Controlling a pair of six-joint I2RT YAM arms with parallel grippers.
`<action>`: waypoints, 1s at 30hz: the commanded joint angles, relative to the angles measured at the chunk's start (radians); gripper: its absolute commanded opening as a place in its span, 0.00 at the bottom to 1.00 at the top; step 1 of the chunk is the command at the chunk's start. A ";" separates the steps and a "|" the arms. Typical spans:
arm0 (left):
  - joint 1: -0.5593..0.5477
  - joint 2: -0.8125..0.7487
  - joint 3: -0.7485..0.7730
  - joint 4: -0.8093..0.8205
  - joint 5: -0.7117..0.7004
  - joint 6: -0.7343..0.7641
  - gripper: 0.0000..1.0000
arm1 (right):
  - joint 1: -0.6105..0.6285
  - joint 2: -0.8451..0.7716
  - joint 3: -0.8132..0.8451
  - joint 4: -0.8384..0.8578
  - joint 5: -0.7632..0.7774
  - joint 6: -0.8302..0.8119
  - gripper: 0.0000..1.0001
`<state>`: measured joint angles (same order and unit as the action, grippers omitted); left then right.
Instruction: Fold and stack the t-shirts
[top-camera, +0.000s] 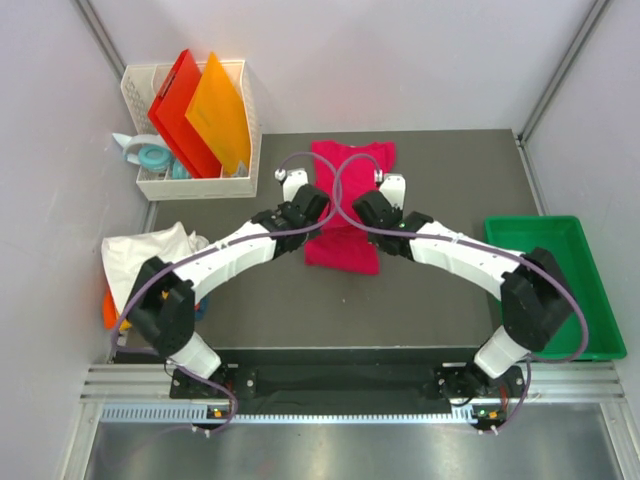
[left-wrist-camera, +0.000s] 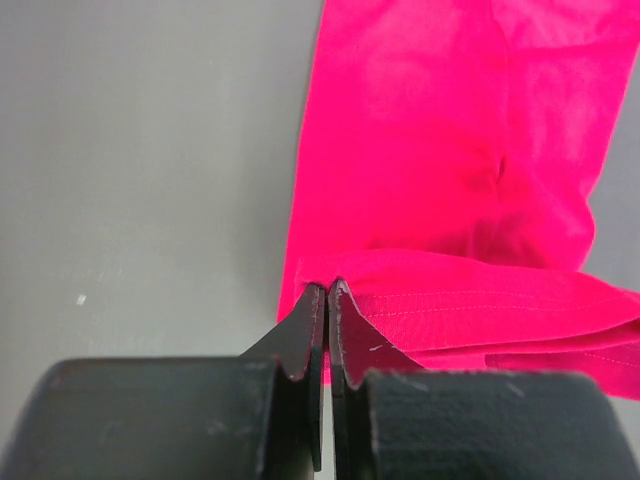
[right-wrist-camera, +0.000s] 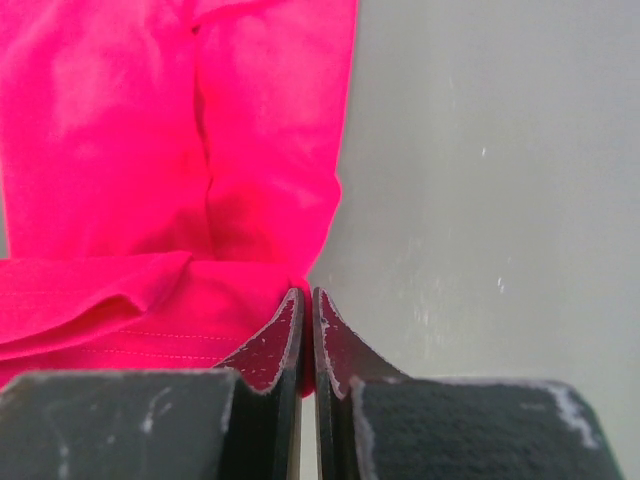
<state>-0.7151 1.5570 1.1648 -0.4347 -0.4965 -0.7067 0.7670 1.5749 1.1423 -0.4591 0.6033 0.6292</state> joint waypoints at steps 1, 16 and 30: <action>0.037 0.090 0.110 0.057 0.024 0.061 0.00 | -0.055 0.066 0.097 0.033 -0.017 -0.080 0.00; 0.127 0.344 0.277 0.085 0.107 0.105 0.00 | -0.161 0.249 0.191 0.079 -0.079 -0.121 0.00; 0.167 0.518 0.536 0.025 0.133 0.164 0.00 | -0.213 0.378 0.353 0.079 -0.109 -0.161 0.00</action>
<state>-0.5617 2.0495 1.6070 -0.4053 -0.3515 -0.5755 0.5816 1.9282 1.4109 -0.4068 0.4938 0.4980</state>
